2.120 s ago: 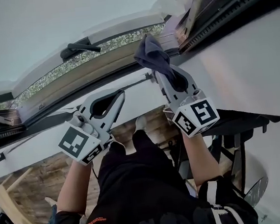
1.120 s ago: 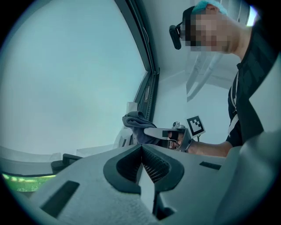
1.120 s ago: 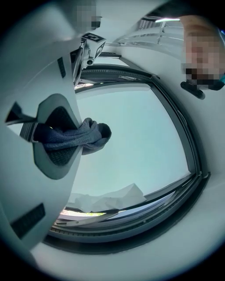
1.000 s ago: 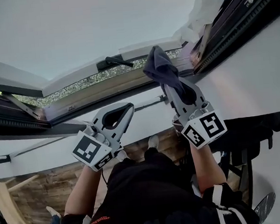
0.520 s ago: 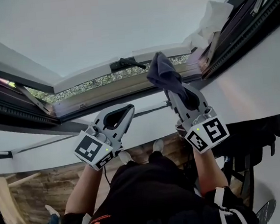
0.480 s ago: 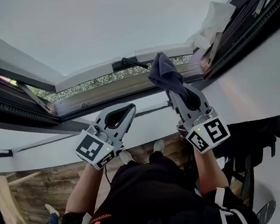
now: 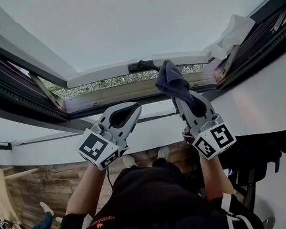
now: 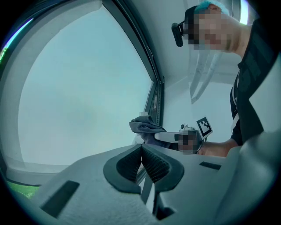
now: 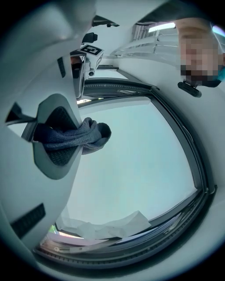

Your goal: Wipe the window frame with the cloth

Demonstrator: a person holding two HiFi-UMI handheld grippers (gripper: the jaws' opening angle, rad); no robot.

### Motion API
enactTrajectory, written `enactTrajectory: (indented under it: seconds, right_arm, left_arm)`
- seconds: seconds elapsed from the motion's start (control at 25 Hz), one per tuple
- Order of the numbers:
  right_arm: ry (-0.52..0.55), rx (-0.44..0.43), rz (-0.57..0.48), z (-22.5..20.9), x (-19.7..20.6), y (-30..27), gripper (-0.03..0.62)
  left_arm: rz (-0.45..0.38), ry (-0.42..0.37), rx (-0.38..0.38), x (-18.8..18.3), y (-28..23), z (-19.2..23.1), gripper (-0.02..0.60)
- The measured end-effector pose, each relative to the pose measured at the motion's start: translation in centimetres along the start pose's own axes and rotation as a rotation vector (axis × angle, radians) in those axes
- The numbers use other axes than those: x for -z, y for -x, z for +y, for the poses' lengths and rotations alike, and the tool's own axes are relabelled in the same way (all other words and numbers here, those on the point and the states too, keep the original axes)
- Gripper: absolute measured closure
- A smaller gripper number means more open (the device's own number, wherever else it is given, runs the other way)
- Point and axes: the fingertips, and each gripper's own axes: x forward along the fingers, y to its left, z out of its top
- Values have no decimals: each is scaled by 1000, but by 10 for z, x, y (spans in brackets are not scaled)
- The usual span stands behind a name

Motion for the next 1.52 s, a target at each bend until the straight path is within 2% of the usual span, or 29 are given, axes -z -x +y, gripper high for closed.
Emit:
enactTrajectory:
  seconds: [0.64, 1.52]
  right_arm:
    - [-2, -114, 41, 29, 10, -22, 551]
    - [-13, -120, 41, 26, 13, -13, 551]
  left_arm:
    - [-30, 6, -87, -2, 14, 25, 561]
    - [-33, 8, -71, -5, 0, 18, 561]
